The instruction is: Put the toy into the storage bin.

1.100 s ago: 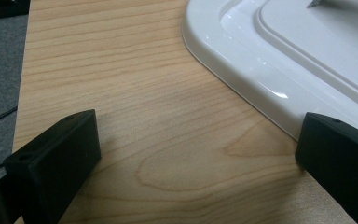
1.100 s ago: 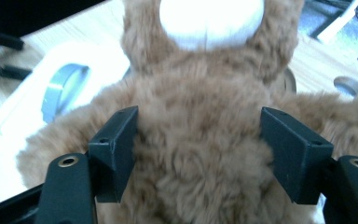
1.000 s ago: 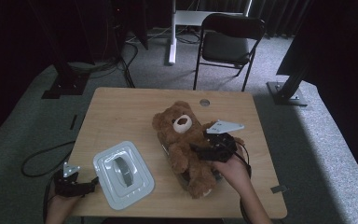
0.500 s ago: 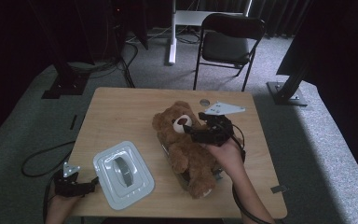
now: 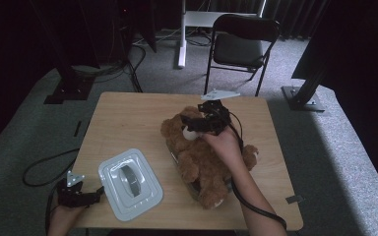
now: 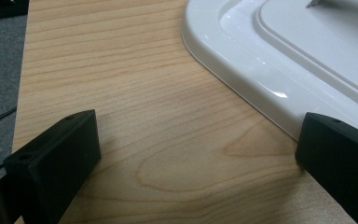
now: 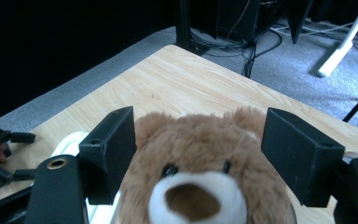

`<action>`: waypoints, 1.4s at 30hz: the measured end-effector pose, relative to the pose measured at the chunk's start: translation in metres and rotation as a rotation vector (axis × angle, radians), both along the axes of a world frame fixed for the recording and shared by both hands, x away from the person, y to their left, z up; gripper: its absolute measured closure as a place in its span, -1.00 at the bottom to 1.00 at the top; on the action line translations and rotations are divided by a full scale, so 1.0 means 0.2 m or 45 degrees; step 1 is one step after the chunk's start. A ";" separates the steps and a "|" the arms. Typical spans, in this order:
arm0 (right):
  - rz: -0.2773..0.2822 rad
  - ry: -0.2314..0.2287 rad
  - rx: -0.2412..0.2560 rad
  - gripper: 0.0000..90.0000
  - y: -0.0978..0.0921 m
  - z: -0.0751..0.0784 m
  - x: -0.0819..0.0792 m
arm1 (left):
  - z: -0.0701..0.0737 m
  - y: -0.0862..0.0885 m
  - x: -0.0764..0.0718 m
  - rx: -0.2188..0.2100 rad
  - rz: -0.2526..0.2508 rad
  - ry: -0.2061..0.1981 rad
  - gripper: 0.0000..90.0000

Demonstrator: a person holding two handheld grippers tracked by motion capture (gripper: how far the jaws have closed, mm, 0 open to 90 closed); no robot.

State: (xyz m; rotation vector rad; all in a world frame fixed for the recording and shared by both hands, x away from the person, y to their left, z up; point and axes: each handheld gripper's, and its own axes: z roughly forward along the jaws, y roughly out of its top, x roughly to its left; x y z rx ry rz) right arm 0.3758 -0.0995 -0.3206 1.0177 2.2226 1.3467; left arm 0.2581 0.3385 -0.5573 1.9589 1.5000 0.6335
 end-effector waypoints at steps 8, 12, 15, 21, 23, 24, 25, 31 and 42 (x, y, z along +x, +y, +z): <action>-0.032 0.097 -0.035 -0.42 0.03 -0.08 0.11 | 0.00 0.00 0.00 0.000 -0.001 0.000 -0.99; -0.027 0.144 -0.079 -0.42 0.04 -0.15 0.12 | 0.00 0.00 0.00 0.001 -0.001 0.000 -0.99; -0.021 0.162 -0.084 -0.42 0.04 -0.17 0.12 | 0.00 0.00 0.00 -0.001 0.000 0.000 -0.99; 0.012 0.166 -0.138 -0.38 0.07 -0.23 0.08 | 0.00 0.00 0.00 0.000 -0.001 0.000 -0.99; 0.015 0.165 -0.151 -0.37 0.06 -0.24 0.07 | 0.00 0.00 0.00 0.001 -0.002 0.001 -0.99; 0.014 0.163 -0.153 -0.37 0.06 -0.25 0.07 | 0.00 0.00 0.00 0.001 -0.002 0.001 -0.99; 0.013 0.168 -0.150 -0.37 0.06 -0.26 0.06 | 0.00 0.00 0.00 0.001 -0.002 0.001 -0.99; 0.043 0.209 -0.177 -0.35 0.05 -0.32 0.06 | 0.00 0.00 0.00 0.001 -0.002 0.001 -0.99; 0.043 0.330 -0.241 -0.28 0.05 -0.47 0.08 | 0.00 0.00 0.00 -0.001 0.000 0.001 -0.99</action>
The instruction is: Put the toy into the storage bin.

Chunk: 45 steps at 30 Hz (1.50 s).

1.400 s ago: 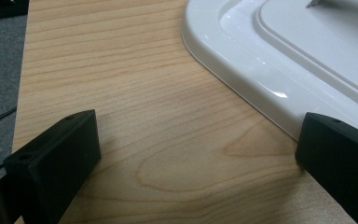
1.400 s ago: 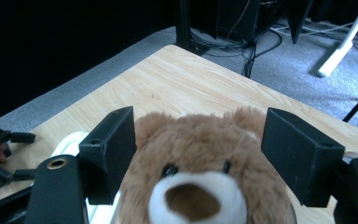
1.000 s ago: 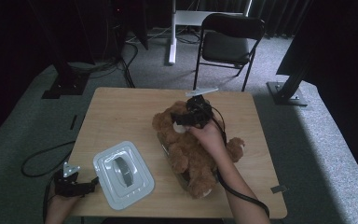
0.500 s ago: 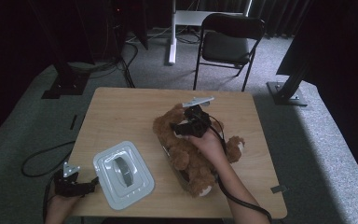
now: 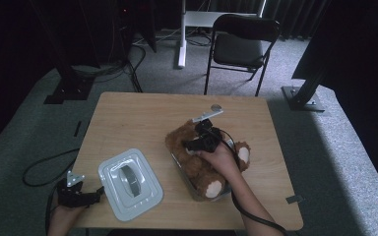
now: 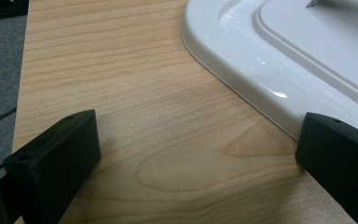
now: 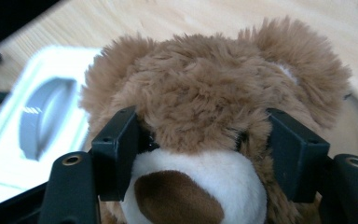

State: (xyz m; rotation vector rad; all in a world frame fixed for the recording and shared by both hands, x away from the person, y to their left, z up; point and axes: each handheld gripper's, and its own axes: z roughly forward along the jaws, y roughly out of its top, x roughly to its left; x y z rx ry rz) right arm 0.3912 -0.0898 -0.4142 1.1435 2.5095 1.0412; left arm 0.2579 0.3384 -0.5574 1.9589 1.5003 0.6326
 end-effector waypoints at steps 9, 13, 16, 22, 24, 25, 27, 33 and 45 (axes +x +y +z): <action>-0.006 0.011 -0.169 -0.33 0.10 -0.12 0.00 | 0.00 0.00 0.00 0.000 -0.001 0.000 -0.99; -0.005 0.009 -0.160 -0.35 0.10 -0.11 0.00 | 0.00 0.00 0.00 0.000 -0.001 0.000 -0.99; -0.009 0.005 -0.143 -0.36 0.08 -0.08 0.00 | 0.00 0.00 0.00 0.000 -0.001 0.000 -0.99; -0.014 -0.012 -0.010 -0.29 0.03 0.01 -0.02 | 0.00 0.00 0.00 0.001 0.000 0.000 -0.99; -0.015 -0.043 0.022 -0.29 0.02 0.06 -0.04 | 0.00 0.00 0.00 0.001 0.000 0.000 -0.99; -0.011 -0.053 0.044 -0.29 0.01 0.08 -0.06 | 0.00 0.00 0.00 0.000 0.001 -0.001 -0.99; -0.006 -0.085 0.062 -0.31 -0.01 0.13 -0.09 | 0.00 0.00 0.00 0.001 0.001 -0.002 -0.99; -0.001 -0.156 0.110 -0.35 -0.10 0.24 -0.18 | 0.00 0.00 0.00 0.000 0.001 -0.001 -0.99; -0.059 -0.209 0.143 -0.49 -0.33 0.26 -0.32 | 0.00 0.00 0.00 -0.001 0.001 0.000 -0.99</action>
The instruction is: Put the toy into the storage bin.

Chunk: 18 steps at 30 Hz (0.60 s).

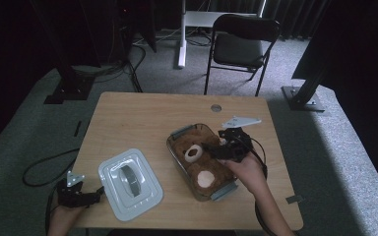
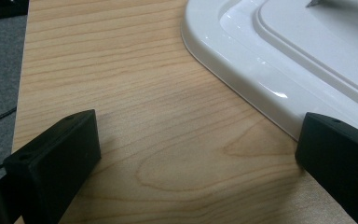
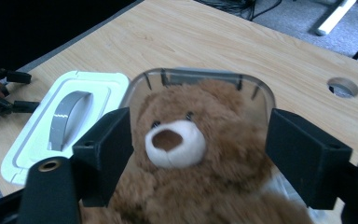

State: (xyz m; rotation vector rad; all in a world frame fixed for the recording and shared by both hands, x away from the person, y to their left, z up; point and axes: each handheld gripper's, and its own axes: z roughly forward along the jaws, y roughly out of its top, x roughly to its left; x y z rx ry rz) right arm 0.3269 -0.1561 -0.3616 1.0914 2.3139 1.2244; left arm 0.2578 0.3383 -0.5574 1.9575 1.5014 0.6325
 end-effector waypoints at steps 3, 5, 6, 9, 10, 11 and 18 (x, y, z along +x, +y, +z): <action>-0.014 0.003 0.014 -0.43 -0.06 -0.01 -0.03 | 0.00 0.00 0.00 0.000 0.000 -0.001 -0.99; -0.015 -0.001 0.024 -0.41 -0.10 -0.03 -0.05 | 0.00 0.00 0.00 0.001 -0.001 0.001 -0.99; -0.021 0.003 0.025 -0.40 -0.12 -0.03 -0.06 | 0.00 0.00 0.00 0.002 -0.001 0.002 -0.99; -0.033 0.007 0.028 -0.36 -0.18 -0.05 -0.08 | 0.00 0.00 0.00 0.000 0.000 0.000 -0.99; -0.043 0.008 0.031 -0.36 -0.20 -0.05 -0.09 | 0.00 0.00 0.00 0.002 -0.001 0.001 -0.99; -0.049 0.001 0.032 -0.32 -0.21 -0.05 -0.11 | 0.00 0.00 0.00 0.001 0.000 0.001 -0.99; -0.080 -0.055 0.016 0.08 -0.32 -0.05 -0.20 | 0.00 0.00 0.00 0.001 -0.001 0.001 -0.99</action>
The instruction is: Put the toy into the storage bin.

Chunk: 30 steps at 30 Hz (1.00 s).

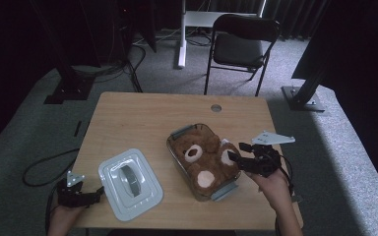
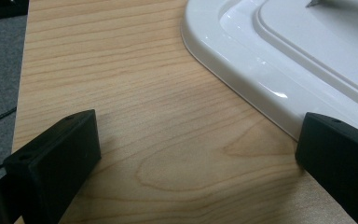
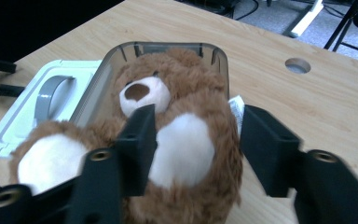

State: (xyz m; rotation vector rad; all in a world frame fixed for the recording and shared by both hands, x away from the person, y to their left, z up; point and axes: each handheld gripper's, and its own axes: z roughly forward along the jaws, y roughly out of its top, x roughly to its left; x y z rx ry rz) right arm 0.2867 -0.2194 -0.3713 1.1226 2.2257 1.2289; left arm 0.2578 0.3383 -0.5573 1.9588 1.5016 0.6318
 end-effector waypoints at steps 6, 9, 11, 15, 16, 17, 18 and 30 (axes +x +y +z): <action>0.022 0.049 -0.030 0.50 -0.03 -0.07 -0.03 | 0.00 0.00 0.00 -0.001 0.001 -0.002 -0.99; 0.020 0.107 -0.037 0.56 -0.03 -0.13 0.00 | 0.00 0.00 0.00 0.000 0.000 -0.001 -0.99; 0.018 0.119 -0.036 0.57 -0.03 -0.15 0.03 | 0.00 0.00 0.00 0.000 0.001 -0.002 -0.99; 0.034 0.168 -0.038 0.62 0.00 -0.18 0.09 | 0.00 0.00 0.00 -0.001 0.001 -0.002 -0.99; 0.044 0.177 -0.044 0.63 0.01 -0.19 0.11 | 0.00 0.00 0.00 0.001 0.000 -0.001 -0.99; 0.050 0.187 -0.051 0.64 0.03 -0.21 0.12 | 0.00 0.00 0.00 0.000 0.001 -0.002 -0.99; 0.060 0.200 -0.052 0.65 0.04 -0.22 0.13 | 0.00 0.00 0.00 -0.001 0.001 -0.002 -0.99; 0.100 0.306 -0.178 0.77 0.14 -0.30 0.24 | 0.00 0.00 0.00 0.002 -0.001 -0.002 -0.99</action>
